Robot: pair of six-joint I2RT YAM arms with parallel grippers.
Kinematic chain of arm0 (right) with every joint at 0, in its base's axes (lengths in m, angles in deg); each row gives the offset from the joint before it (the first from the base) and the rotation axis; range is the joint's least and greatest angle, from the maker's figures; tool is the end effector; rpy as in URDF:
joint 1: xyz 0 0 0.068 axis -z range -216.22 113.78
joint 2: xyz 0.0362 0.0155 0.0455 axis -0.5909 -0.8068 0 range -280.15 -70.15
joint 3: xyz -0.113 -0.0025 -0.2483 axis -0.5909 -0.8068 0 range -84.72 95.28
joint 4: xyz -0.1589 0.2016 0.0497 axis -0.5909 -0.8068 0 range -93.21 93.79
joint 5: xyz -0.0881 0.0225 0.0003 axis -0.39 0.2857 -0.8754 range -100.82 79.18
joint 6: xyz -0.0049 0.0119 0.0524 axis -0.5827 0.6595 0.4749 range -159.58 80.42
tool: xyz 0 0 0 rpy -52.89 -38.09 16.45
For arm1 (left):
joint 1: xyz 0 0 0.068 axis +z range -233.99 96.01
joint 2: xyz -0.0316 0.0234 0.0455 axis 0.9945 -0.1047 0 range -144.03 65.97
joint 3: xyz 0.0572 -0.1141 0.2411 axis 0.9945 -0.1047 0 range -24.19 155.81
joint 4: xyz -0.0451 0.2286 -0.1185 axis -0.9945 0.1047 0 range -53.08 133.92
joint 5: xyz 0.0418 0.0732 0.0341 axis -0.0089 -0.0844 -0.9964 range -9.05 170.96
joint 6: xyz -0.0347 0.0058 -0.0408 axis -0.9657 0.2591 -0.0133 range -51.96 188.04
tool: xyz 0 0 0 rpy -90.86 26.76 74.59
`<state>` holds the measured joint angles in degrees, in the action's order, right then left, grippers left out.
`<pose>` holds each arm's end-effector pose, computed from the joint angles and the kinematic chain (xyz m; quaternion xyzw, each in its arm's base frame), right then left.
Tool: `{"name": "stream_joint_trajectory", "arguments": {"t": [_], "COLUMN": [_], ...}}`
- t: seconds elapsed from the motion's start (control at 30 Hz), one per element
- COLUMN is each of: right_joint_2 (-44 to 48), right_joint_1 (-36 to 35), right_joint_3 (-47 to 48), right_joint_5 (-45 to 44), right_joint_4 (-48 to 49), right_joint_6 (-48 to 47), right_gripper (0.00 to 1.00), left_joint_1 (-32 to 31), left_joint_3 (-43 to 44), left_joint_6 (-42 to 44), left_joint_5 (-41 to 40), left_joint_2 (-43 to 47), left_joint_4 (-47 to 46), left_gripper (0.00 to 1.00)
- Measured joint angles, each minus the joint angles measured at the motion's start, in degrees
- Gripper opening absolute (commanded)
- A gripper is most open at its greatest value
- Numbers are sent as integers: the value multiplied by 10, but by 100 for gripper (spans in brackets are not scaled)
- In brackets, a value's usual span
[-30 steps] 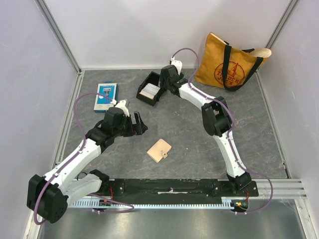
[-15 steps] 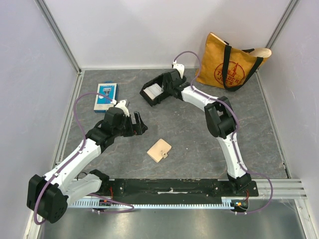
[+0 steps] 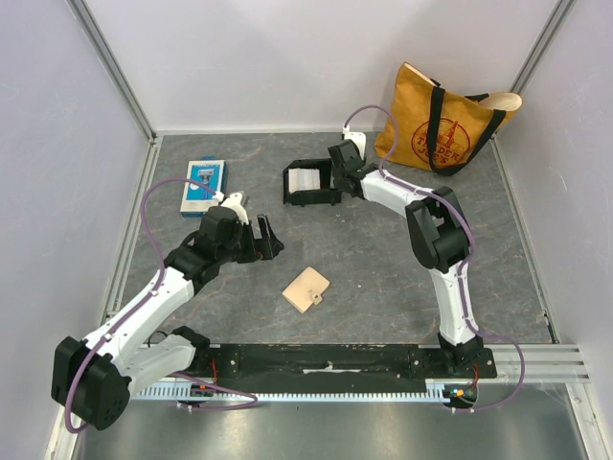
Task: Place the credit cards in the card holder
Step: Move the storage box to the center of the board.
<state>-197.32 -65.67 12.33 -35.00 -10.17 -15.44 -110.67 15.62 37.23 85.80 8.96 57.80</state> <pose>0.4409 0.2322 0.1787 0.0399 0.9031 -0.0002 0.4275 0.1900 -0.0989 0.2523 -0.0139 0.8984 -0.2436 0.3651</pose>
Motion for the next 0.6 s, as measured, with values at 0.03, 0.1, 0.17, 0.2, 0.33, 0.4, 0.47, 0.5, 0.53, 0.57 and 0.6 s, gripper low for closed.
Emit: {"name": "stream_joint_trajectory", "arguments": {"t": [0.03, 0.1, 0.17, 0.2, 0.33, 0.4, 0.47, 0.5, 0.53, 0.57, 0.6], "right_joint_2": [5, 17, 29, 35, 56, 66, 79, 86, 91, 98, 105], "right_joint_1": [1, 2, 2, 1, 1, 2, 2, 3, 5, 7, 8], "right_joint_3": [-5, -18, -33, -40, -63, -75, -90, -98, -104, -112, -121], "right_joint_5": [0, 4, 6, 8, 18, 19, 19, 16, 19, 23, 26], "right_joint_4": [-1, -3, -5, -6, -8, -8, -8, -7, -8, -9, -12], "right_joint_6": [-2, -6, -11, -14, -27, -33, -40, -43, -50, -57, -64], "right_gripper": [48, 45, 37, 33, 29, 21, 17, 15, 12, 12, 12], "left_joint_1": [0, 0, 0, 0, 0, 0, 0, 0, 0, 0, 0], "left_joint_3": [0, 0, 0, 0, 0, 0, 0, 0, 0, 0, 0], "left_joint_6": [0, 0, 0, 0, 0, 0, 0, 0, 0, 0, 0], "left_joint_5": [0, 1, 2, 2, 4, 10, 14, 15, 16, 17, 18], "left_joint_2": [0, 0, 0, 0, 0, 0, -3, -5, -6, -8, -9], "left_joint_4": [0, 0, 0, -1, -4, -7, -11, -13, -14, -14, -14], "left_gripper": [96, 96, 96, 95, 95, 95, 95, 96, 95, 96, 95]}}
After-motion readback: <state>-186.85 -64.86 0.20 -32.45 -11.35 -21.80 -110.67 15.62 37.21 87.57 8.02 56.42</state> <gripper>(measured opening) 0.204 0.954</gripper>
